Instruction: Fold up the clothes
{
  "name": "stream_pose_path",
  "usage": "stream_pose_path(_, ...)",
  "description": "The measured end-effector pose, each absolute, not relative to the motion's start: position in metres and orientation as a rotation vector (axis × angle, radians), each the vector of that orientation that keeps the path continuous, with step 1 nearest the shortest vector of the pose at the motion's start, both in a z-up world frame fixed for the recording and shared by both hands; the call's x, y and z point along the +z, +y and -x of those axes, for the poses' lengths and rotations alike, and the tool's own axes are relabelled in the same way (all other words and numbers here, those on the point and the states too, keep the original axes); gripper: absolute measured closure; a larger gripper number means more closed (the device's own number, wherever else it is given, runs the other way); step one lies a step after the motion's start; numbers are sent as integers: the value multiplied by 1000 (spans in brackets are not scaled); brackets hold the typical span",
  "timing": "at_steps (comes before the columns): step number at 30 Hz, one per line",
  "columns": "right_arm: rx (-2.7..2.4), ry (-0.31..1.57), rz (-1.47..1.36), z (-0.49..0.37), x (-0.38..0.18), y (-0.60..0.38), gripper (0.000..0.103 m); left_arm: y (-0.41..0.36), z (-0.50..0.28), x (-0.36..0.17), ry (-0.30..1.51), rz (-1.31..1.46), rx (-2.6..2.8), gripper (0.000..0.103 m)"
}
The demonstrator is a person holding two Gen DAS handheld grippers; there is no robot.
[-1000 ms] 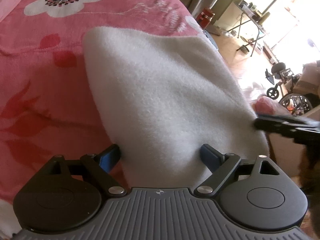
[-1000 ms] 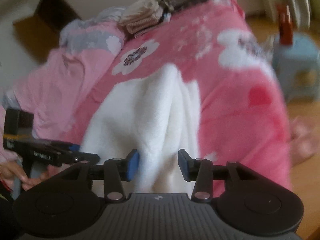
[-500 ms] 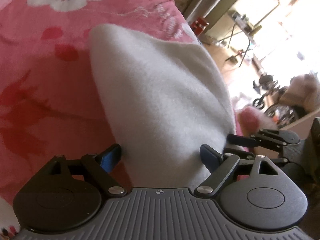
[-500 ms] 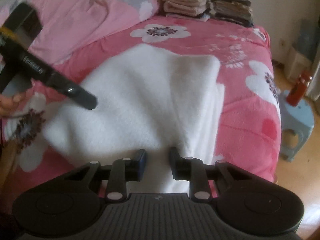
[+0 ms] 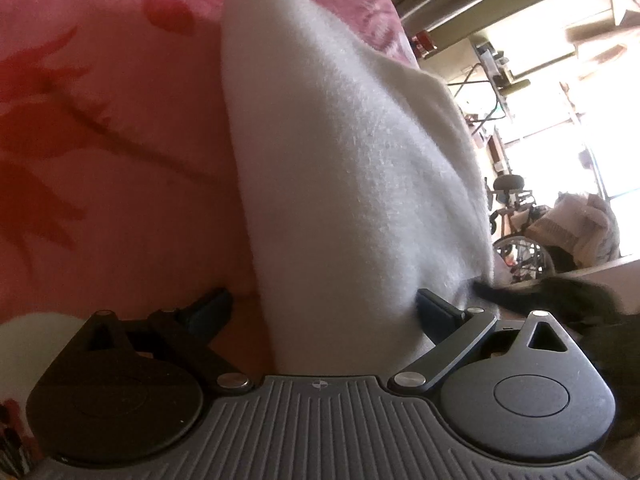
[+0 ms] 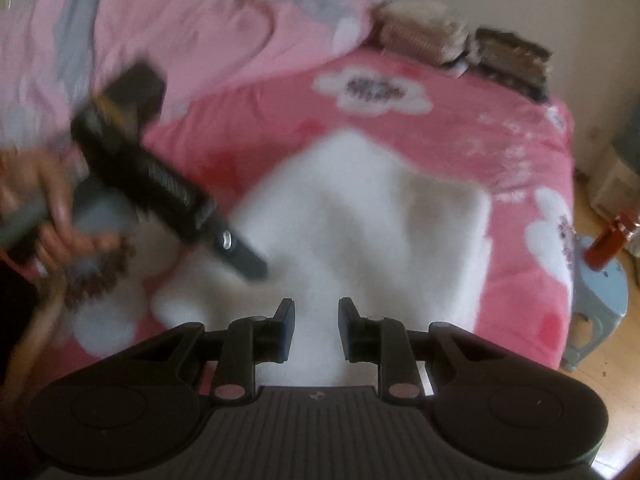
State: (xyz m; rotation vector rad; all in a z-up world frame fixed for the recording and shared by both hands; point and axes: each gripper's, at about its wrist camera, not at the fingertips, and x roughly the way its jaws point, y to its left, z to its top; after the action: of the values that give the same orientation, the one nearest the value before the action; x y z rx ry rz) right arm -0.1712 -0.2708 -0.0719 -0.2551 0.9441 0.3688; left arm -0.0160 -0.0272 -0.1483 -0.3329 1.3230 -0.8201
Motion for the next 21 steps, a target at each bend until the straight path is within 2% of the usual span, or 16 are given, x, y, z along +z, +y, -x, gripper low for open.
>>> stream_pose_path(2,381,927,294,177,-93,-272,79,-30,20,-140,1304,296,-835,12)
stream_pose_path(8,359,985,356,170,-72,-261,80,-32,23,-104,1100,143,-787,15)
stream_pose_path(13,467,874,279,166,-35,-235,81,-35,12,-110,1134,158,-776,17)
stream_pose_path(17,496,936,344,159,-80,-223,82,-34,11,-118,1164,160,-776,20)
stream_pose_path(21,492,963,363,159,-82,-223,83,-29,5,-119,1164,180,-778,21)
